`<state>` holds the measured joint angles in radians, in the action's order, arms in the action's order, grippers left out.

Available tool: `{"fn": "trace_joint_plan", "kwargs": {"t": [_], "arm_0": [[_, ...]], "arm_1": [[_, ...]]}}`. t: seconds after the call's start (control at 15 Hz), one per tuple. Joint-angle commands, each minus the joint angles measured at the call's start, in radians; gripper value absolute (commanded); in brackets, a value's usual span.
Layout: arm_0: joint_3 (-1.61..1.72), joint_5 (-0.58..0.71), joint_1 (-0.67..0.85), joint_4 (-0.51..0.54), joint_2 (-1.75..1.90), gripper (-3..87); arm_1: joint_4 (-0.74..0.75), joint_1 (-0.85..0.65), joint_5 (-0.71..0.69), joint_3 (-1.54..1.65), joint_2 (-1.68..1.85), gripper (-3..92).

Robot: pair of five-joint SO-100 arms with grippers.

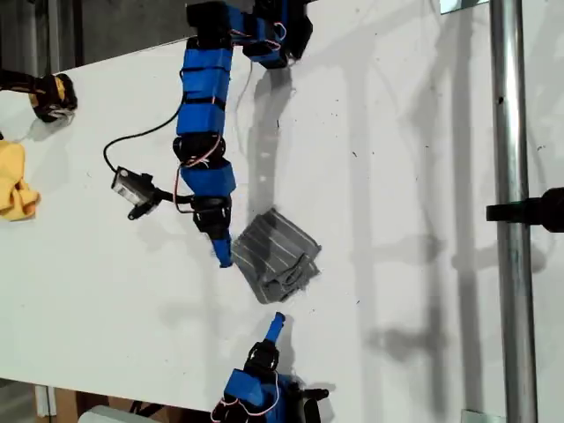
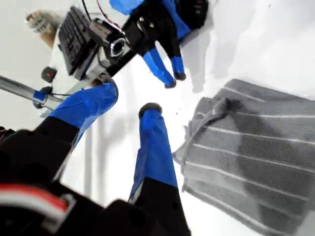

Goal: Grasp corners of a towel and fold twice.

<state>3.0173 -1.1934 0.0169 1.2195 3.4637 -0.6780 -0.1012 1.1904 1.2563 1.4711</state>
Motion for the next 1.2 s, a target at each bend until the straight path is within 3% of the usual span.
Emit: {"fn": "trace_joint_plan", "kwargs": {"t": [0.0,0.27,0.4,0.53,0.73,0.8,0.87,0.93,1.0,1.07,1.13], "arm_0": [[-0.025,0.011,0.025,0.005,0.006,11.2],[-0.003,0.005,0.037,-0.021,0.008,11.1],[0.026,-0.014,0.051,-0.066,0.008,11.1],[0.084,-0.071,0.058,-0.117,0.008,11.1],[0.101,-0.229,0.061,-0.069,0.008,11.1],[0.101,-0.391,0.083,0.026,0.008,11.1],[0.101,-0.419,0.114,0.075,0.002,11.1],[0.101,-0.206,0.101,0.075,0.008,11.3],[0.101,0.091,0.081,0.075,0.008,11.1],[0.101,0.270,0.077,0.063,0.008,10.7],[0.101,0.227,0.078,0.071,0.008,10.7]], "arm_1": [[-0.120,-0.071,-0.014,0.241,0.414,1.3],[-0.287,-0.114,0.104,0.927,0.943,-0.2],[-0.341,-0.066,0.230,1.298,1.296,-0.2],[-0.497,0.025,0.364,1.483,1.594,-0.2],[-0.658,0.097,0.551,1.635,1.812,-0.2],[-0.686,0.114,0.597,1.649,1.812,0.7],[-0.690,0.121,0.565,1.652,1.812,3.5],[-0.709,0.114,0.489,1.646,1.812,4.4],[-0.738,0.100,0.359,1.644,1.812,4.4],[-0.744,0.103,0.288,1.647,1.813,4.4],[-0.746,0.112,0.290,1.644,1.813,4.4]]}}
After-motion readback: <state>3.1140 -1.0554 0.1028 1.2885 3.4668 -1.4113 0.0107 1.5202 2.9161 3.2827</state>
